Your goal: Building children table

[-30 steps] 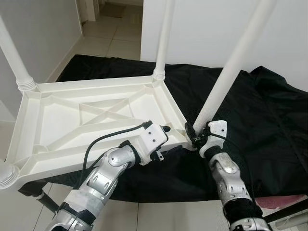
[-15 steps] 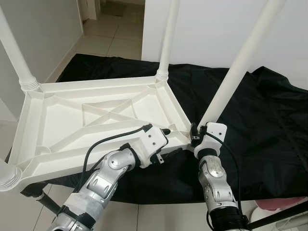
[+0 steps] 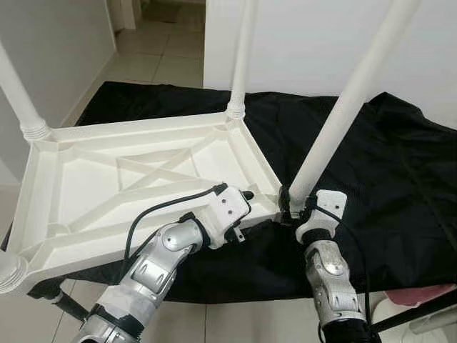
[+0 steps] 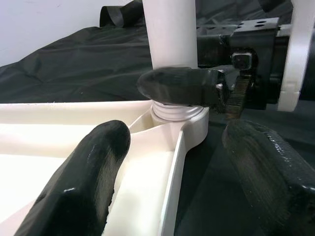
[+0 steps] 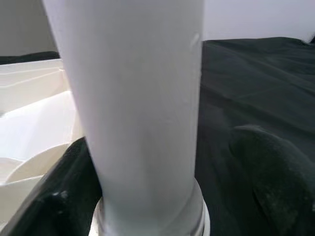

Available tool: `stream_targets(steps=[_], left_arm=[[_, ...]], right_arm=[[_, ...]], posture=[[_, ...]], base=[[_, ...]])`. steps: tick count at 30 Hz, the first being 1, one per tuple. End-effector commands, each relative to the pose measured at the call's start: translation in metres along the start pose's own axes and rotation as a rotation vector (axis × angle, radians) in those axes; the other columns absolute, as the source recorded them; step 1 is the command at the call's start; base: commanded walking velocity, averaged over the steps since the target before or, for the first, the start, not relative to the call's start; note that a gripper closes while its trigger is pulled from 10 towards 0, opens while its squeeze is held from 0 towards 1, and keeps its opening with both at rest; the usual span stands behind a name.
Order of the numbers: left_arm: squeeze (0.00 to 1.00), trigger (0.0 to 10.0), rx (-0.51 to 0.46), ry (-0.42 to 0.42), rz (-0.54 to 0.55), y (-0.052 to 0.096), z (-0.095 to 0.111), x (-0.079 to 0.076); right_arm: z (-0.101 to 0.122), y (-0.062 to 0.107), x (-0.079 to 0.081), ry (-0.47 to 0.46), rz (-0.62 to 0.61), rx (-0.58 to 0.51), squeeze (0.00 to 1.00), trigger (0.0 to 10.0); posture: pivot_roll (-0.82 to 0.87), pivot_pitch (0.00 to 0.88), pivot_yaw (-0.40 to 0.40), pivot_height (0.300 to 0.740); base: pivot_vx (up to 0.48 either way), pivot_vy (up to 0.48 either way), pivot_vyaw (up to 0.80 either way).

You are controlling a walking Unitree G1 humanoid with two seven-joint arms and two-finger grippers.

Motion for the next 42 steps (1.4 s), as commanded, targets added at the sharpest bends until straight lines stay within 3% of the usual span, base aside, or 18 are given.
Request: stream_targets(steps=[1,3,4,5,12,17,25,26,27,29,30,31,41,42], left_arm=[[0.00,10.0,0.013,-0.001,0.004,0.000,0.000,0.004],[0.00,10.0,0.016,0.001,0.005,0.000,0.000,0.005],[0.00,10.0,0.013,0.000,0.003,0.000,0.000,0.005],[0.00,10.0,0.012,-0.002,-0.001,0.001,0.000,0.005],[0.00,10.0,0.019,0.010,-0.030,0.002,0.000,0.002],[0.00,10.0,0.024,0.005,-0.016,0.001,0.002,0.004],[0.00,10.0,0.027,-0.022,-0.032,0.002,0.002,0.002],[0.00,10.0,0.029,-0.020,-0.031,0.002,0.002,0.002],[0.00,10.0,0.030,-0.018,-0.031,0.002,0.002,0.003],[0.00,10.0,0.030,-0.019,-0.033,0.003,0.003,0.003],[0.00,10.0,0.030,-0.019,-0.033,0.003,0.003,0.003],[0.00,10.0,0.031,-0.020,-0.033,0.003,0.003,0.003],[0.00,10.0,0.038,-0.019,-0.021,0.004,0.003,0.003],[0.00,10.0,0.030,-0.022,-0.014,0.004,0.003,0.002]], right_arm=[[0.000,0.004,-0.007,-0.013,0.010,-0.002,1.00,10.0],[0.000,0.005,-0.008,-0.028,0.039,0.006,1.00,10.0],[0.000,0.005,-0.010,-0.027,0.085,0.013,0.58,10.0],[0.001,0.006,-0.012,-0.014,0.121,0.017,0.00,10.0],[0.007,0.001,-0.015,0.046,0.290,0.040,0.00,10.0],[0.014,-0.019,-0.015,0.123,0.428,0.078,0.00,10.0],[0.011,-0.029,-0.009,0.120,0.519,0.133,0.00,9.9],[0.009,-0.030,-0.008,0.123,0.529,0.145,0.00,9.1],[0.007,-0.031,-0.007,0.129,0.541,0.157,0.00,7.3],[0.001,-0.030,-0.006,0.134,0.572,0.183,0.00,1.0],[0.001,-0.030,-0.006,0.134,0.572,0.183,0.00,1.0],[0.000,-0.030,-0.006,0.130,0.580,0.188,0.00,0.0],[-0.005,-0.031,-0.013,0.128,0.572,0.205,0.00,0.0],[-0.005,-0.030,-0.016,0.128,0.555,0.204,0.00,4.2]], posture=[[-0.05,0.000,-0.044,0.740],[-0.05,0.000,-0.043,0.740],[-0.05,0.000,-0.038,0.740],[-0.05,0.000,-0.038,0.740],[-0.05,0.000,-0.045,0.740],[-0.04,0.000,-0.047,0.740],[-0.02,0.000,-0.046,0.740],[-0.01,0.000,-0.050,0.740],[-0.01,0.000,-0.050,0.740],[-0.01,0.000,-0.053,0.740],[-0.01,0.000,-0.053,0.740],[-0.01,0.000,-0.053,0.740],[0.00,0.000,-0.061,0.740],[0.00,0.000,-0.067,0.740]], base=[[0.000,0.000,0.00],[0.000,0.000,0.00],[0.000,0.000,0.00],[0.000,0.000,0.00],[0.000,0.000,0.00],[0.000,0.000,0.00],[0.000,0.000,0.00],[0.000,0.000,0.00],[0.000,0.000,0.00],[0.000,0.000,0.00],[0.000,0.000,0.00],[0.000,0.000,0.00],[0.000,0.000,0.00],[0.000,0.000,0.00]])
Point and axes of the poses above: a point about 5 cm out from each wrist's last joint towards the gripper, its own y axis pointing back from the gripper into the wrist, its own z axis along the axis of the wrist's last joint, x = y × z, the point moved 1 cm from there along -y, pointing out of the wrist towards the gripper, and after that the axes turned 10 degrees about -y, right-handed, at the moved point
